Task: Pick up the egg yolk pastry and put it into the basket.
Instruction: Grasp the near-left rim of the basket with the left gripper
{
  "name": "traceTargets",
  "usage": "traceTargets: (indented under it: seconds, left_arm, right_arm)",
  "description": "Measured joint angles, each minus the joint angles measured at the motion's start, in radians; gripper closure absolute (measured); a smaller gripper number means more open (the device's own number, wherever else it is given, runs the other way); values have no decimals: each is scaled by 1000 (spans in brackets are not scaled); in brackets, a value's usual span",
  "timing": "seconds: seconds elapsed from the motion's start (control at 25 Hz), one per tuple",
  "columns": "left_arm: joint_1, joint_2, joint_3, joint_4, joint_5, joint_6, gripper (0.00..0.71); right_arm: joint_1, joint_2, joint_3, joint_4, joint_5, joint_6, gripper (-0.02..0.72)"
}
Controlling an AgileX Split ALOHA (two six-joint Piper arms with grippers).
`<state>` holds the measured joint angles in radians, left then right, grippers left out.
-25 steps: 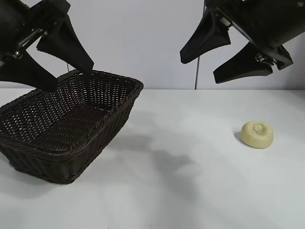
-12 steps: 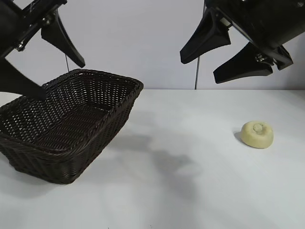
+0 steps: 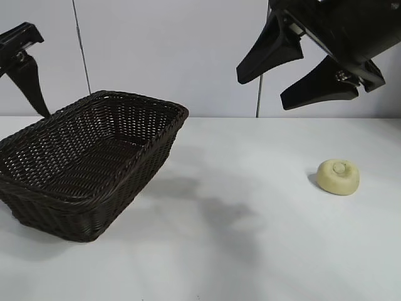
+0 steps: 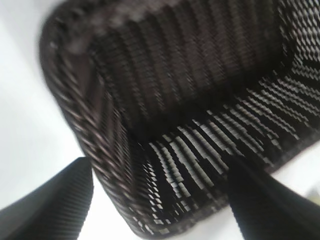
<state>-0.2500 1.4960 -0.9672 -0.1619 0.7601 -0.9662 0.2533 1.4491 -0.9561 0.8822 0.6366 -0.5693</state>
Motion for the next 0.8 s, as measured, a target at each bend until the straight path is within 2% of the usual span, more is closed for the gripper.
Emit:
traceTargets:
  seconds: [0.32,0.52,0.8]
  left_arm:
    - [0,78,19,13,-40,-19,171]
    - [0,178,19,13,-108,-19,171]
    - [0,295,19,-8,-132,-19,189]
  right_arm:
    - [0,0,0,0,0,0,165]
    - [0,0,0,0,0,0,165]
    - [0,0,0,0,0,0,165]
